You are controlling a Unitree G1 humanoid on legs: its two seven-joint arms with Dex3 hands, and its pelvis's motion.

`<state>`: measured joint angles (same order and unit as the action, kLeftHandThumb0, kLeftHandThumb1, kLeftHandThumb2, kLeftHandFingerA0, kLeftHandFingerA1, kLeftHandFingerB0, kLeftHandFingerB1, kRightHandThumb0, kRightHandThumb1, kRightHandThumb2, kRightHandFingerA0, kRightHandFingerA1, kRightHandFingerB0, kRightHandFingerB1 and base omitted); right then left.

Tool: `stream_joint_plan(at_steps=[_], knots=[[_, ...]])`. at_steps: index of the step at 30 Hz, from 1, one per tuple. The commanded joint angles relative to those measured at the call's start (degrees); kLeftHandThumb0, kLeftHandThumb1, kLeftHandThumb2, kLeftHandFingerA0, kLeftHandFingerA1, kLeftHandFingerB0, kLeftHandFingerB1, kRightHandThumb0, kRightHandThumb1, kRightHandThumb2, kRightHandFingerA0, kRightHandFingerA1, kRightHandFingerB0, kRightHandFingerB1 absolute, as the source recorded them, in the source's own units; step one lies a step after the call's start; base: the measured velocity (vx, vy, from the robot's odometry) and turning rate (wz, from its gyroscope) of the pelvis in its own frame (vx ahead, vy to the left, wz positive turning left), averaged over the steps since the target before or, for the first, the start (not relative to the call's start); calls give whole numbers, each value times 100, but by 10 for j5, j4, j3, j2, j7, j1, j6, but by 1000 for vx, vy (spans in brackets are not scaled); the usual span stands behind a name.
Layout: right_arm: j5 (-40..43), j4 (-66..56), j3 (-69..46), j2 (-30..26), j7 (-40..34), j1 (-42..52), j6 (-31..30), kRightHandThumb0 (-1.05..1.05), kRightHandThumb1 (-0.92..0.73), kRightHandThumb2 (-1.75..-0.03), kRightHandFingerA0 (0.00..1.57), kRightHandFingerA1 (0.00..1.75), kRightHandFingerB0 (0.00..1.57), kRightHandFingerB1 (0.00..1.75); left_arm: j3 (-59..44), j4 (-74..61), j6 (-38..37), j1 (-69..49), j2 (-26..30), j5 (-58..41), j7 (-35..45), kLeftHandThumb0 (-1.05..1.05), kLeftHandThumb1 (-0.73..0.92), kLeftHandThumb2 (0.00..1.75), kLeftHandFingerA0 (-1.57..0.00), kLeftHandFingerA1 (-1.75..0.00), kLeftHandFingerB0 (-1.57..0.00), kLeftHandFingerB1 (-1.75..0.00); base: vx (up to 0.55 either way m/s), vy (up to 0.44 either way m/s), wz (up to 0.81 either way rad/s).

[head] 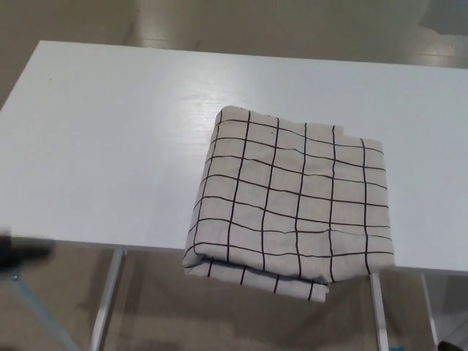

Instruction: Use the left hand to fold a white towel with checkered patterns in half.

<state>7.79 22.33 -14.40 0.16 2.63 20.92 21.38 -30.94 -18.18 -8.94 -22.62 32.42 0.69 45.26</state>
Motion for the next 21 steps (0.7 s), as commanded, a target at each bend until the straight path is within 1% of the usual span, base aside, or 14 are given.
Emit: stream_joint_plan(at_steps=[1, 3, 6, 8, 9, 10, 11, 12, 15, 16, 17, 18, 19, 21], knots=[[2, -32, -6, -9, -4, 38, -39, -24, -80, -63, 40, 52, 51, 53, 70, 165, -103, -143, -32, -115, 160, -70, 45, 81, -27, -45, -35, -44, 0, 0, 0], [-6, -30, 3, -3, -5, 46, -37, -24, -80, -63, 41, 52, 51, 53, 97, 220, -118, -125, -35, -88, 139, -70, 44, 80, -28, -45, -34, -44, 0, 0, 0], [-17, -1, 17, 10, -8, 45, -23, -24, -79, -63, 44, 54, 51, 52, 132, 320, -127, -71, -47, -32, 84, -68, 44, 80, -28, -45, -33, -44, 0, 0, 2], [-15, 8, 22, 16, -7, 42, -30, -23, -78, -62, 44, 57, 51, 52, 147, 389, -134, -35, -61, 4, 27, -72, 45, 81, -28, -44, -33, -43, 0, 0, 0], [-15, 11, 26, 19, -6, 41, -37, -23, -78, -62, 45, 59, 51, 51, 152, 428, -139, -17, -74, 24, -19, -73, 46, 81, -28, -44, -31, -43, 0, 0, 0], [-18, 14, 29, 17, -5, 43, -44, -24, -77, -62, 50, 68, 50, 51, 150, 453, -144, -7, -88, 35, -60, -72, 54, 57, -30, -34, -30, -30, 0, 0, 0], [-22, 18, 32, 14, -5, 45, -50, -24, -77, -62, 50, 68, 50, 51, 148, 483, -152, 4, -104, 46, -107, -72, 54, 57, -30, -34, -30, -30, 0, 0, 0], [-26, 18, 35, 11, -5, 47, -55, -25, -77, -62, 50, 69, 49, 49, 143, 497, -149, 11, -115, 42, -127, -73, 54, 58, -27, -33, -27, -30, 0, 0, 0], [-31, 20, 38, 2, -7, 48, -59, -29, -79, -63, 52, 69, 48, 49, 127, 529, -130, 33, -150, 25, -177, -76, 54, 58, -27, -32, -26, -29, 0, 0, 0], [-31, 20, 38, 2, -7, 48, -59, -29, -79, -63, 52, 69, 48, 49, 127, 529, -130, 33, -150, 25, -177, -76, 54, 58, -27, -32, -26, -29, 0, 0, 0], [-15, 28, 34, 6, 1, 44, -50, -29, -78, -63, 45, 65, 47, 49, 118, 548, -111, 49, -172, 16, -212, -76, 54, 58, -27, -32, -26, -29, 0, 0, 0], [-11, 30, 33, 6, 3, 43, -47, -29, -78, -63, 45, 65, 47, 49, 116, 554, -107, 53, -177, 14, -221, -76, 54, 58, -27, -32, -26, -29, 0, 0, 0], [-10, 31, 33, 8, 3, 40, -44, -28, -79, -63, 39, 59, 49, 50, 114, 566, -93, 62, -179, 12, -229, -76, 55, 58, -25, -32, -25, -29, 0, 0, 0], [-10, 32, 35, 11, 0, 35, -41, -28, -79, -63, 39, 59, 49, 50, 111, 591, -79, 79, -178, 10, -239, -76, 55, 58, -25, -32, -24, -29, 0, 0, 0]])
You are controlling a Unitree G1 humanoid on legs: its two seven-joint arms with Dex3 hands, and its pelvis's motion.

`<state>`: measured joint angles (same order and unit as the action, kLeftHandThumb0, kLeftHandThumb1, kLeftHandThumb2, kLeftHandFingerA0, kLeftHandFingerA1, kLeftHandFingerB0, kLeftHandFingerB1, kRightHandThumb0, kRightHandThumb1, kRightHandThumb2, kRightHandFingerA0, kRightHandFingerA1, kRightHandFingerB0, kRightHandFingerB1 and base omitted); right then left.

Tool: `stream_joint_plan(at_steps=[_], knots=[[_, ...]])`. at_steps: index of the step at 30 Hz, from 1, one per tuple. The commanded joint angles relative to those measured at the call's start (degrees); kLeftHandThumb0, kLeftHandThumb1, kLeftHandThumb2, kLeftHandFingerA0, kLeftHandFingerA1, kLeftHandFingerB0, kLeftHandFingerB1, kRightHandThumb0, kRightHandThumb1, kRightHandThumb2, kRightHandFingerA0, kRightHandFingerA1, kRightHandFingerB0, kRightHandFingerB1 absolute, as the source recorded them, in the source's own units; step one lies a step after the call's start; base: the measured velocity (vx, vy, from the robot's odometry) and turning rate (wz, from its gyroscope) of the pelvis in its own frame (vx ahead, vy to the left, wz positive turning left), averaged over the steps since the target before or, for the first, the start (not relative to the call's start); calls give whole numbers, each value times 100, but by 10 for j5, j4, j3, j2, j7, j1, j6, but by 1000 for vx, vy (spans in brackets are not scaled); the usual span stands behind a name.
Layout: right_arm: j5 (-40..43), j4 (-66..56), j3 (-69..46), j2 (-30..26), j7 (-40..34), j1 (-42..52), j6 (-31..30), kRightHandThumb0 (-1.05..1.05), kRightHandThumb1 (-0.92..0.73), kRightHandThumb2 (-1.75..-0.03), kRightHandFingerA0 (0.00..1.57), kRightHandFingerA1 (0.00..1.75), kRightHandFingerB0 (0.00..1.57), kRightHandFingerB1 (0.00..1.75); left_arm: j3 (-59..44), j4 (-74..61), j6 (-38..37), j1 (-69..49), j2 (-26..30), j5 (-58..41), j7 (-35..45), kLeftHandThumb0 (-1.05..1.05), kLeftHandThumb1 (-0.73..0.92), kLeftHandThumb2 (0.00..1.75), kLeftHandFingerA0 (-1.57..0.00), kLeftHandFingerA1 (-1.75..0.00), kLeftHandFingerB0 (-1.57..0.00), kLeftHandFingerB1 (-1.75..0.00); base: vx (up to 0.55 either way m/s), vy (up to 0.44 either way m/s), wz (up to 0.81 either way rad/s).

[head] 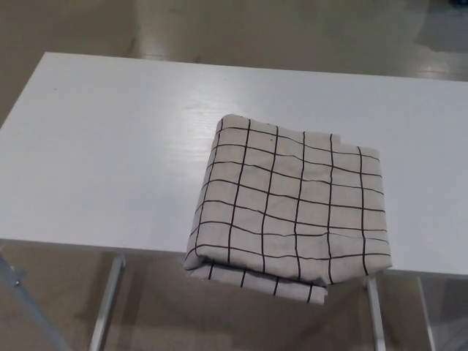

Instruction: Use the left hand to fold a white towel with checkered patterns in half.

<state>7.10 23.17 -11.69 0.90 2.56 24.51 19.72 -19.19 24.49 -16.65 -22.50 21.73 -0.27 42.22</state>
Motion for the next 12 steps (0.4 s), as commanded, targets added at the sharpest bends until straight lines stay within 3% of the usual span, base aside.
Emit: stream_joint_plan(at_steps=[1, 5, 12], knots=[[-1, 28, 6, 4, 1, -3, -18, -28, -79, -63, 41, 61, 48, 51, -5, 177, -3, 81, -69, 22, -212, -75, 54, 58, -25, -32, -24, -29, 0, 0, 0], [-6, 39, 4, 4, -13, -29, -12, -28, -78, -62, 45, 66, 48, 50, 0, 215, -9, 111, -66, 29, -232, -72, 54, 57, -25, -32, -23, -29, 0, 0, 0], [-8, 61, 4, -3, -9, -53, -1, -26, -78, -62, 41, 58, 48, 50, 6, 234, -25, 126, -64, 31, -249, -69, 53, 57, -26, -33, -24, -29, 0, 0, 0]])
